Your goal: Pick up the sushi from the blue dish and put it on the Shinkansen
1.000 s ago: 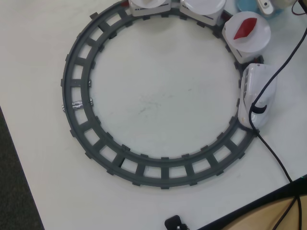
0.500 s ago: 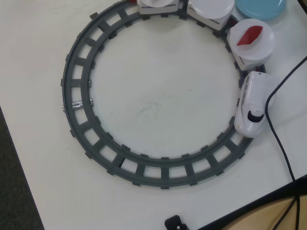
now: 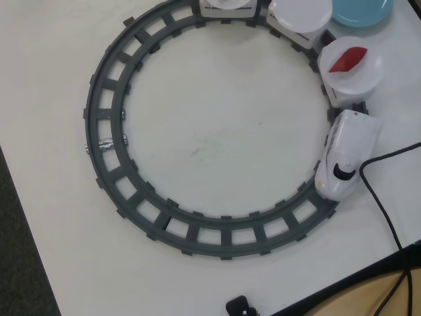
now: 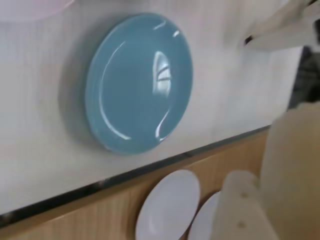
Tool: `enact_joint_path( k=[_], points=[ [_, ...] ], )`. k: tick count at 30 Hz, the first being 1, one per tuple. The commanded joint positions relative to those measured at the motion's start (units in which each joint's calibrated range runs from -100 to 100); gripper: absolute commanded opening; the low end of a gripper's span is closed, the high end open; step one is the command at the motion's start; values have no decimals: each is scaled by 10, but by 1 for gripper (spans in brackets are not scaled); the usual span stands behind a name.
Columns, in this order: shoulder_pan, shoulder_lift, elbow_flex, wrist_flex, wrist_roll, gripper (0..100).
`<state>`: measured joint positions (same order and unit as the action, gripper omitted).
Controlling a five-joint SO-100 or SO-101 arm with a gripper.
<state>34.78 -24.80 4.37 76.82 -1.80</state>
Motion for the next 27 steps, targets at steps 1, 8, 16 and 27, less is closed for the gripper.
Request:
enact_joint_path(
  k=[1,8,16,27],
  points=[
    [-49,-99,130,-93,1,2],
    [-145,-174,330,-220,1,2],
    [-150,-204,430,-274,10,2],
    [-147,-205,522,-345,18,2]
  ],
)
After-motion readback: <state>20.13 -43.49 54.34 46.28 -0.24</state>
